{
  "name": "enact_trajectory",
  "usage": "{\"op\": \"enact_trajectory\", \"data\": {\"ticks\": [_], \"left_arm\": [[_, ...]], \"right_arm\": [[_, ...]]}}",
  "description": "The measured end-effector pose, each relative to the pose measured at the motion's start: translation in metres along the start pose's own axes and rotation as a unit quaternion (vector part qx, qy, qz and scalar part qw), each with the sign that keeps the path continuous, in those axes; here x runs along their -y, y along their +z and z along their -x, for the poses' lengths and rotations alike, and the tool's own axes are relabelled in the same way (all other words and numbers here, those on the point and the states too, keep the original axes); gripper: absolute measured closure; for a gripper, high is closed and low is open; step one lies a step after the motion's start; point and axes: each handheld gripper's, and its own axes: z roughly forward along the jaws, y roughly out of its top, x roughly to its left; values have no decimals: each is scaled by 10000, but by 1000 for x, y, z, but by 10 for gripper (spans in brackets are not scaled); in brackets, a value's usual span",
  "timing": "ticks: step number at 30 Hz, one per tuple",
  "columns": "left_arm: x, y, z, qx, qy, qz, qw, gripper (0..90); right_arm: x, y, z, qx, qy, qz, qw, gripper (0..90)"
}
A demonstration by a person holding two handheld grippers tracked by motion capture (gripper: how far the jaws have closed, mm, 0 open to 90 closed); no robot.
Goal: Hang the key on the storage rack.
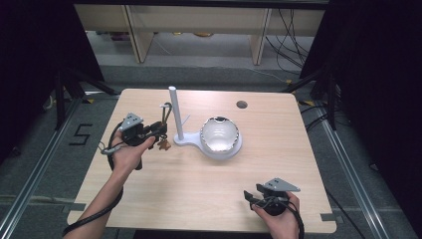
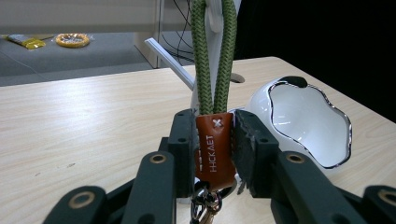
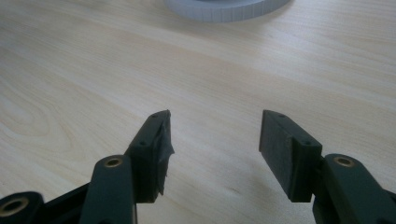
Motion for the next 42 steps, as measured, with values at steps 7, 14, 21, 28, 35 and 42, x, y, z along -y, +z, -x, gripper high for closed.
{"op": "enact_trajectory", "data": {"ticks": [7, 14, 21, 28, 35, 42], "left_arm": [[1, 6, 1, -23, 31, -21, 10000, 682], [2, 11, 0, -59, 42, -83, 9999, 675], [3, 15, 0, -82, 142, -92, 9998, 668], [4, 18, 0, -122, 258, -108, 9995, 660], [4, 17, -1, -147, 315, -63, 9994, 610], [5, 7, -3, -172, 408, 3, 9990, 578]], "right_arm": [[0, 1, 0, -48, 41, 22, 10000, 444], [0, -1, 0, -61, 86, -29, 9999, 442], [1, -1, -3, -75, 224, -8, 9997, 440], [1, -1, -3, -49, 235, -36, 9997, 440], [1, -1, -3, -49, 231, -35, 9997, 438], [2, 3, -1, -115, 88, 80, 9999, 436]]}}
